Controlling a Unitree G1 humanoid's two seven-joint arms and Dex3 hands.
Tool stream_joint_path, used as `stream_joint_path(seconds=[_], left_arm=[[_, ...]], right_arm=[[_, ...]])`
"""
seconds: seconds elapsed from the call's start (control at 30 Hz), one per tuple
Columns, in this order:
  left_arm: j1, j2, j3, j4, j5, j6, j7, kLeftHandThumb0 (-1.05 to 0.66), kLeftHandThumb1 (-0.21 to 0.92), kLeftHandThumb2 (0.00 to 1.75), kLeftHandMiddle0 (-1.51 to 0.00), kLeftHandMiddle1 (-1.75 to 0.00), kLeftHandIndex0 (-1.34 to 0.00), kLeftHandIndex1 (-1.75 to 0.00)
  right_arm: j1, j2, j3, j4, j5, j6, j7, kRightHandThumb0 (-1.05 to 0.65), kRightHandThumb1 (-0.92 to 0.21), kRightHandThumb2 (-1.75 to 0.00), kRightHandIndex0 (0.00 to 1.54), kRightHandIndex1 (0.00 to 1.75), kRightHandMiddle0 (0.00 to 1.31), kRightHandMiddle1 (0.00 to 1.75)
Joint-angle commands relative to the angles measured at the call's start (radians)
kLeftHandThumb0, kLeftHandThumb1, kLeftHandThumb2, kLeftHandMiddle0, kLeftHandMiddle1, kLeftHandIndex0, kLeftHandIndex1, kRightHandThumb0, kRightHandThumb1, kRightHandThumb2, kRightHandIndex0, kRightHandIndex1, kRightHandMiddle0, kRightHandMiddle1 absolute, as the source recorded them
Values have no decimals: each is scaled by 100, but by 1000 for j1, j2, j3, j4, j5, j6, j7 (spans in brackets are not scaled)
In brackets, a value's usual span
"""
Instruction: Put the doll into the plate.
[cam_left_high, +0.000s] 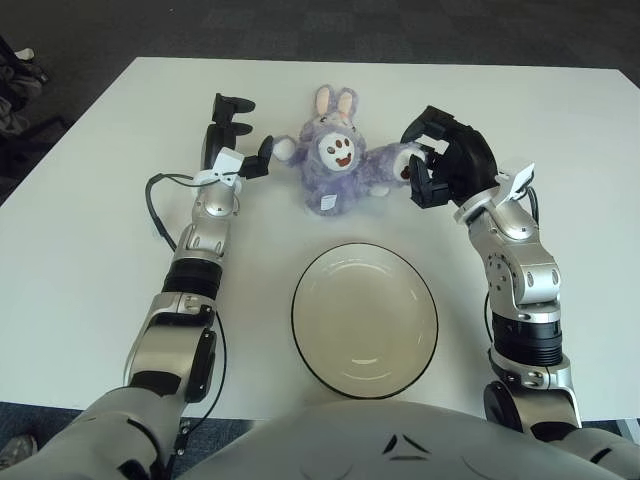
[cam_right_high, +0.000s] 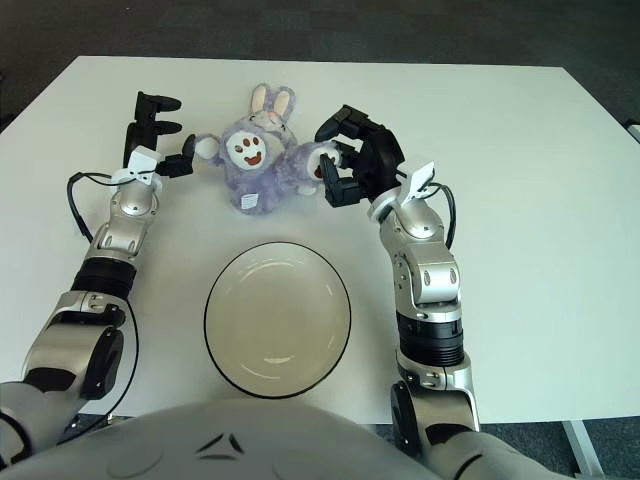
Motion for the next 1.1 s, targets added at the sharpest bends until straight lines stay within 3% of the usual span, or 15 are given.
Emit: stream_joint_path(seconds=[0.0, 0.27, 0.73, 0.93, 1.07], left_arm=[[3, 2, -17, -34, -4, 17, -30, -40, 44, 110, -22, -101, -3, -138], [73, 0, -47, -191, -30, 70, -131, -47, 39, 106, -17, -96, 0, -128], [157, -6, -39, -343, -162, 95, -289, -64, 40, 93, -9, -78, 0, -105], [171, 23, -45, -363, -145, 60, -320, -66, 37, 91, -10, -74, 0, -100], [172, 84, -61, -345, -69, -24, -314, -71, 35, 90, -14, -77, 0, -98]], right_arm=[[4, 4, -9, -20, 24, 26, -8, -1, -8, -148, 76, 161, 74, 156], [-10, 6, -17, -28, 41, 46, -10, -1, -6, -150, 83, 171, 73, 145], [-29, -4, -20, -38, 67, 81, -3, -1, -8, -147, 86, 165, 71, 143], [-35, -2, -20, -32, 77, 73, -4, -1, -8, -146, 86, 164, 71, 143], [-37, -5, -17, -21, 77, 68, -4, -1, -8, -146, 86, 165, 72, 142]])
